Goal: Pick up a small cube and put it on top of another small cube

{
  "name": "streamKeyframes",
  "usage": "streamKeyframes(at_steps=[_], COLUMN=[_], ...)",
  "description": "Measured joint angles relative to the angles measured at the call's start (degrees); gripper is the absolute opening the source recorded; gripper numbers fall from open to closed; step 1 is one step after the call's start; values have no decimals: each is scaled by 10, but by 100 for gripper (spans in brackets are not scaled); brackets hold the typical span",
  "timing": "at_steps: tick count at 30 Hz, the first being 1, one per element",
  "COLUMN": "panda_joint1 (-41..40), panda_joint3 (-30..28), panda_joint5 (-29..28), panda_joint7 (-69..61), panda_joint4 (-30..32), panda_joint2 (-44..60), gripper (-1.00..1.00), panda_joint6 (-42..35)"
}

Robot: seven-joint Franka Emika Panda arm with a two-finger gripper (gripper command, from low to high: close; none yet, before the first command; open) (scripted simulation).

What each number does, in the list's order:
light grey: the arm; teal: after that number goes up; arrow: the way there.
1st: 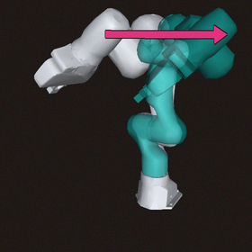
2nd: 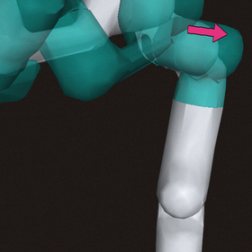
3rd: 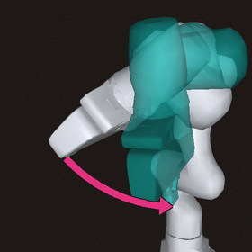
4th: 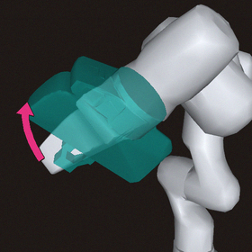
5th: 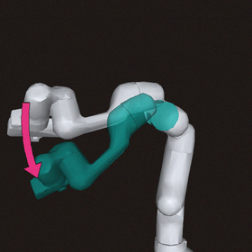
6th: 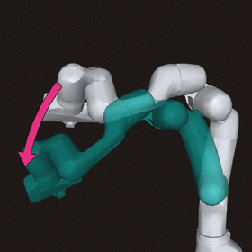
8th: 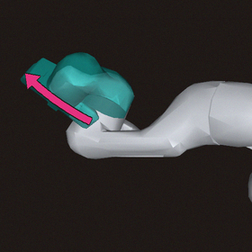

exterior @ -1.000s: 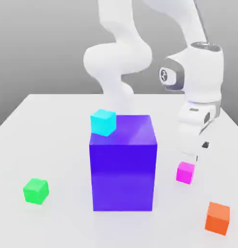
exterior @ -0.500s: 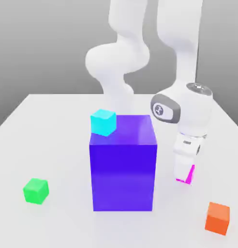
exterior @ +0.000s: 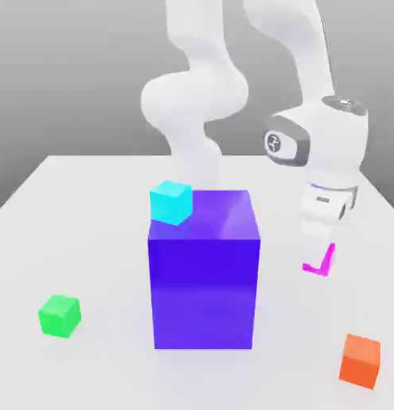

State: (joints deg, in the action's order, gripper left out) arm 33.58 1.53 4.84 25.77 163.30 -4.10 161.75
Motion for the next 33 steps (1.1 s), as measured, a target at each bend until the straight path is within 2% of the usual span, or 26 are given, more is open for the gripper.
streamKeyframes(at_steps=[4,11,19,20,22,33], panda_joint1=[-78,-225,-407,-418,-420,-420], panda_joint3=[-69,-185,-295,-300,-301,-275], panda_joint5=[42,39,-36,-59,-63,60], panda_joint7=[-9,-17,0,9,6,-85], panda_joint4=[-67,-112,-106,-94,-86,-92], panda_joint2=[-10,-11,1,4,15,108], gripper=[-100,-100,-100,-100,-100,-100], panda_joint6=[-41,-77,-99,-97,-91,-21])
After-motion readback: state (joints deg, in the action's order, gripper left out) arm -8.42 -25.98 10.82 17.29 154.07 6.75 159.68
